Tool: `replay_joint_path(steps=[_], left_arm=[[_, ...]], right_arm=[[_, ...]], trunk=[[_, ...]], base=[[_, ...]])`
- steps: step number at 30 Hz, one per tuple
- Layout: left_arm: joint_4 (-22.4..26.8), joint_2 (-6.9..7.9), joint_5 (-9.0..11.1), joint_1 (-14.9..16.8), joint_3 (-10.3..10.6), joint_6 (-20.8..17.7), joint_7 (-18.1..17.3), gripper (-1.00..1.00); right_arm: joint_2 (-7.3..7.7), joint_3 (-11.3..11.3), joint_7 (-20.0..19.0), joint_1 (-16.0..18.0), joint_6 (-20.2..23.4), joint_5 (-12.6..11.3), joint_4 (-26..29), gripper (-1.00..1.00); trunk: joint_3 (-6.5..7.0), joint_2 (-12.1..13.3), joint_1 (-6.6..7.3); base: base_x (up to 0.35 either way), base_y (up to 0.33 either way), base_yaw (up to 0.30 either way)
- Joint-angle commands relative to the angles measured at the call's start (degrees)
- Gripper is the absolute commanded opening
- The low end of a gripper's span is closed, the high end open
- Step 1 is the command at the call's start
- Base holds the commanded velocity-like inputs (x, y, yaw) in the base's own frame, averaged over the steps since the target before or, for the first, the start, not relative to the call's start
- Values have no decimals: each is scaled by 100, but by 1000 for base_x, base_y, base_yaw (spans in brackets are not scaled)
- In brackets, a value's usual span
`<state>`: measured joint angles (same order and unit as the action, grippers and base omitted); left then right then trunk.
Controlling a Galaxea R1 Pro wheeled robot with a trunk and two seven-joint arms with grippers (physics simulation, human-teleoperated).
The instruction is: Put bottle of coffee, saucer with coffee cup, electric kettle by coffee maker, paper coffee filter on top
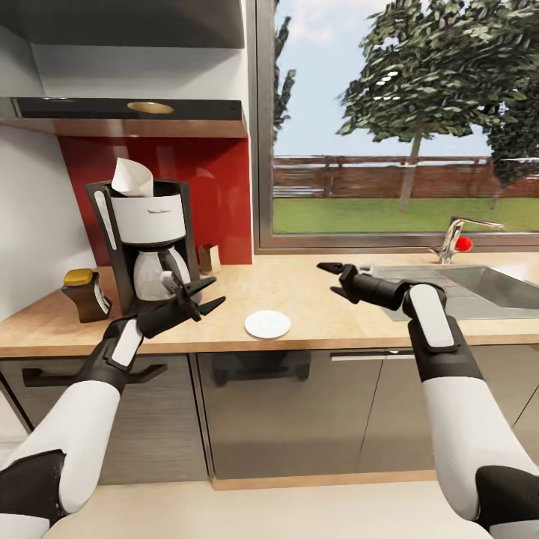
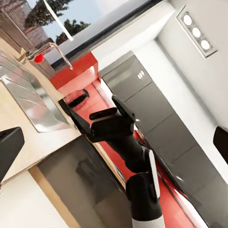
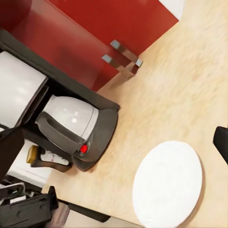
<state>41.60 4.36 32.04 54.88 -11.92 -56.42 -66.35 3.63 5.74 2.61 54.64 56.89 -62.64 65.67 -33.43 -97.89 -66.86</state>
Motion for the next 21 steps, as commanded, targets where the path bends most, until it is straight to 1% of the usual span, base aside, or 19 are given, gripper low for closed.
replay_joint_path(steps=[1,4,5,7,8,11,12,15,17,21], left_arm=[[-1,-2,5,5,-36,-30,97,100],[4,-7,7,5,-125,-32,418,100],[13,-27,10,5,-305,-30,780,100],[22,-108,12,6,-567,-28,1096,100],[26,-141,12,6,-642,-28,1182,100],[30,-185,13,6,-733,-27,1285,100],[31,-193,13,6,-748,-27,1303,100],[30,-202,13,6,-767,-27,1325,100],[24,-205,13,6,-773,-27,1331,100],[16,-230,7,6,-764,-27,1335,100]], right_arm=[[-14,6,28,4,24,-40,-17,100],[-36,6,29,3,24,-47,-77,100],[-81,6,29,3,24,-51,-184,100],[-158,6,29,3,24,-53,-352,100],[-186,4,29,3,24,-54,-418,100],[-255,2,65,3,24,-55,-548,100],[-275,2,147,3,24,-55,-608,100],[-335,4,421,3,24,-63,-688,100],[-383,7,522,3,24,-69,-708,100],[-409,13,577,3,24,-100,-725,100]], trunk=[[-6,-3,1],[-6,-3,1],[-6,-3,1],[-6,-3,1],[-6,-3,1],[-6,-3,1],[-6,-3,1],[-6,-3,1],[-6,-3,1],[-6,-3,1]], base=[[0,0,0],[0,0,0],[0,0,0],[0,0,0],[0,0,0],[3,0,0],[57,-6,0],[136,-59,0],[112,-58,0],[78,-44,0]])
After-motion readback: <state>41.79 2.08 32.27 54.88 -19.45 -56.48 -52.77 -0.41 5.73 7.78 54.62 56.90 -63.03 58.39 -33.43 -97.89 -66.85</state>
